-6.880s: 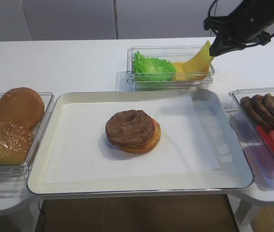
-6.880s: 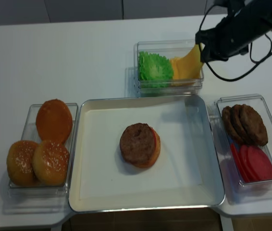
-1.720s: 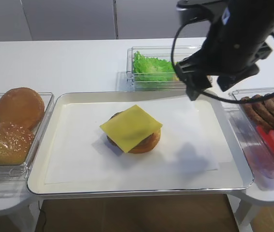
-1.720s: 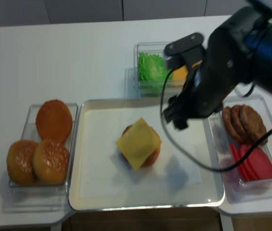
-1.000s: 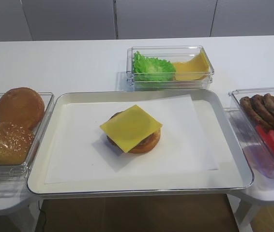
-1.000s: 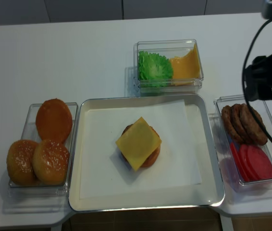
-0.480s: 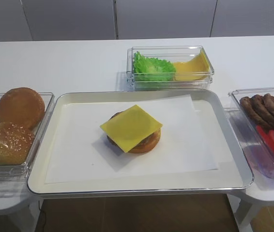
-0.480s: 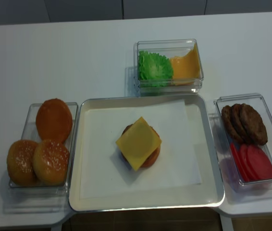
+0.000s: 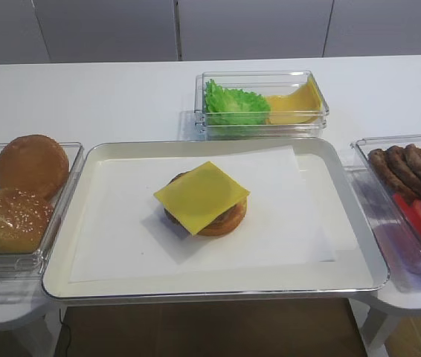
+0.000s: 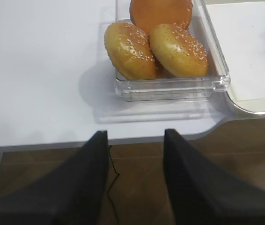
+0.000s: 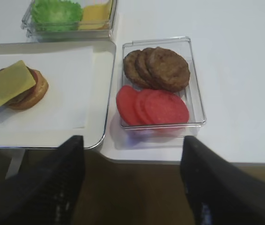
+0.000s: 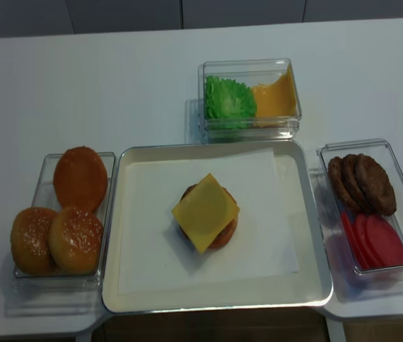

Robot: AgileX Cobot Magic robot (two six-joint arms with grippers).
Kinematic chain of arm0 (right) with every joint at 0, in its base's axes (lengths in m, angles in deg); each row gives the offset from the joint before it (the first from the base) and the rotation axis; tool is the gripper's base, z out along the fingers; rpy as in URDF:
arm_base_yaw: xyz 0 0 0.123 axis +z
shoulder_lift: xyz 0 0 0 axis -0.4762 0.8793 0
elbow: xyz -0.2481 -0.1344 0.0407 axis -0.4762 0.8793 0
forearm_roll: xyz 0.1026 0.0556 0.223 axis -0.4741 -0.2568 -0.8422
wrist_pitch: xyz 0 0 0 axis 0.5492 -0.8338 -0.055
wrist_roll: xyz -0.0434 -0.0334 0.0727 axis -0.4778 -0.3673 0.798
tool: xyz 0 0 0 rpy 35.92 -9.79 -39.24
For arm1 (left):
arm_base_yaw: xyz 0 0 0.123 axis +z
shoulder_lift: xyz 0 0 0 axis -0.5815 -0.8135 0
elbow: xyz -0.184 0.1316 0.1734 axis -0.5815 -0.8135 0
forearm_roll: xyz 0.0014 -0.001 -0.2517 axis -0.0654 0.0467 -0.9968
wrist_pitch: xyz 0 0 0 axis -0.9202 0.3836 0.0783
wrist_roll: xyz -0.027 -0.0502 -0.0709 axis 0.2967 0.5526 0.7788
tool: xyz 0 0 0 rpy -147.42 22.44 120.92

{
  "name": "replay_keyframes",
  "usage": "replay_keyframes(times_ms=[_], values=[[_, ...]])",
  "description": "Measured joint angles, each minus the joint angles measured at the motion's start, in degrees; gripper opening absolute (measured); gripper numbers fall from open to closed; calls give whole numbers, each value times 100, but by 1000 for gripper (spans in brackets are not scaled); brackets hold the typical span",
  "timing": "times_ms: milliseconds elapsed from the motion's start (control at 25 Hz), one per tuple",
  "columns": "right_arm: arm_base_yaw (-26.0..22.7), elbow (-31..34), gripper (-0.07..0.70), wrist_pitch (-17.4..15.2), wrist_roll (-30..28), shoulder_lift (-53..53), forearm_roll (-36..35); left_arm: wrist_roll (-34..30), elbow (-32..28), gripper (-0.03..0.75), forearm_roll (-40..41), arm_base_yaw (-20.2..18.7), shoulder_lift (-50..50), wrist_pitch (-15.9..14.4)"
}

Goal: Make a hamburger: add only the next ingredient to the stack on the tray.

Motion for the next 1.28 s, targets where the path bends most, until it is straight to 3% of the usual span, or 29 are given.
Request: replay_keyframes(times_ms=[400, 760, 1280], values=[[-4, 856, 498, -11, -15, -1555, 121, 0, 0, 293, 0, 0, 0, 0], [-4, 1764, 498, 817, -136, -1632, 149, 0, 0, 293, 0, 0, 0, 0], [-13, 2104, 498, 957, -254, -1632, 178, 0, 0, 293, 0, 0, 0, 0]])
